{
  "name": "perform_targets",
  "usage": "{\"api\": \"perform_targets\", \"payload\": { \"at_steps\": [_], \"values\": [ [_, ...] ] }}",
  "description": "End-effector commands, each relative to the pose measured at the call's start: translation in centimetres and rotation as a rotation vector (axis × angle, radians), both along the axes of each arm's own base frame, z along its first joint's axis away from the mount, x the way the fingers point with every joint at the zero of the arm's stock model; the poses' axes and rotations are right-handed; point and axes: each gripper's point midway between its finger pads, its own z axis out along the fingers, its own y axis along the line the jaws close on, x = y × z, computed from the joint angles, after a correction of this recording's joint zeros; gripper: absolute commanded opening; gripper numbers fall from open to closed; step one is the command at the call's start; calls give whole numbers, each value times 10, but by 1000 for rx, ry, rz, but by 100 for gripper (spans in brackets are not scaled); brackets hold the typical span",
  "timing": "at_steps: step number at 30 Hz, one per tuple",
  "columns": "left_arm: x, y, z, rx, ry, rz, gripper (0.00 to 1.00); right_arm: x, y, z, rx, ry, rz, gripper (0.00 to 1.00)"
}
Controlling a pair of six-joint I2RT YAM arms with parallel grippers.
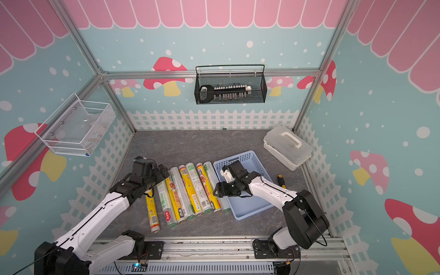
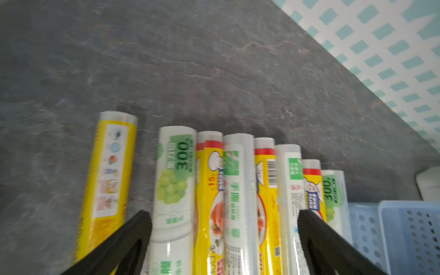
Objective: Put the plastic wrap into the basket
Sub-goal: Adjust the plastic wrap at the center of the board.
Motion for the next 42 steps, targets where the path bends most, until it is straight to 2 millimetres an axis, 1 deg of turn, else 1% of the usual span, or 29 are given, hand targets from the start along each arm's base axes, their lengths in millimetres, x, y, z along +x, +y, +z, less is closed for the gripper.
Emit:
{"api": "perform_targets", "payload": {
  "at_steps": [1, 2, 4, 5, 7, 9, 10, 12, 14, 16, 19, 21, 23, 25, 29, 31, 33, 34, 36, 39, 40, 42],
  "values": [
    [-20, 36, -21, -29, 72, 143, 99, 24, 24, 10, 54, -40, -76, 78],
    [-23, 48, -24, -35, 78, 193, 99, 26, 29, 9, 61, -38, -82, 78],
    [-25, 61, -28, -70, 95, 249, 99, 31, 38, 8, 82, -26, -111, 78],
    [-25, 64, -30, -80, 102, 260, 99, 33, 43, 10, 102, -24, -122, 78],
    [-21, 66, -32, -70, 115, 256, 99, 34, 48, 9, 114, -16, -165, 78],
    [-18, 68, -38, -64, 140, 259, 99, 33, 48, 7, 120, -14, -202, 78],
    [-16, 68, -43, -67, 155, 259, 99, 33, 44, 6, 103, -22, -221, 78],
    [-14, 64, -53, -77, 183, 242, 99, 31, 31, 4, 47, -44, -232, 78],
    [-8, 62, -62, -84, 186, 229, 99, 25, 20, 8, -20, -71, -186, 78],
    [-1, 57, -66, -108, 186, 199, 99, 13, 17, 7, -49, -47, -127, 80],
    [11, 41, -70, -162, 184, 115, 99, -6, 20, 3, -7, 5, -78, 79],
    [19, 34, -75, -194, 178, 81, 99, -10, 19, 3, 5, 11, -80, 80],
    [25, 27, -82, -230, 195, 54, 99, -12, 10, -1, -40, 14, -98, 80],
    [31, 19, -84, -248, 203, 13, 99, -17, 8, -1, -32, 19, -107, 80],
    [43, 12, -80, -252, 197, -19, 99, -23, 10, 6, 27, 3, -195, 80],
    [48, 12, -77, -249, 192, -23, 99, -21, 14, 9, 59, -6, -244, 81],
    [54, 12, -75, -241, 192, -30, 99, -18, 22, 13, 102, 1, -301, 81],
    [56, 13, -73, -240, 190, -27, 99, -16, 31, 16, 137, -4, -310, 80],
    [61, 18, -70, -217, 194, -15, 99, -15, 44, 18, 132, 0, -296, 81],
    [61, 32, -66, -141, 220, 24, 99, -12, 53, 18, 128, 8, -311, 81],
    [61, 37, -65, -116, 229, 34, 99, -12, 53, 18, 121, 3, -318, 81],
    [60, 44, -63, -68, 247, 47, 99, -10, 42, 15, 70, -20, -344, 81]
  ]
}}
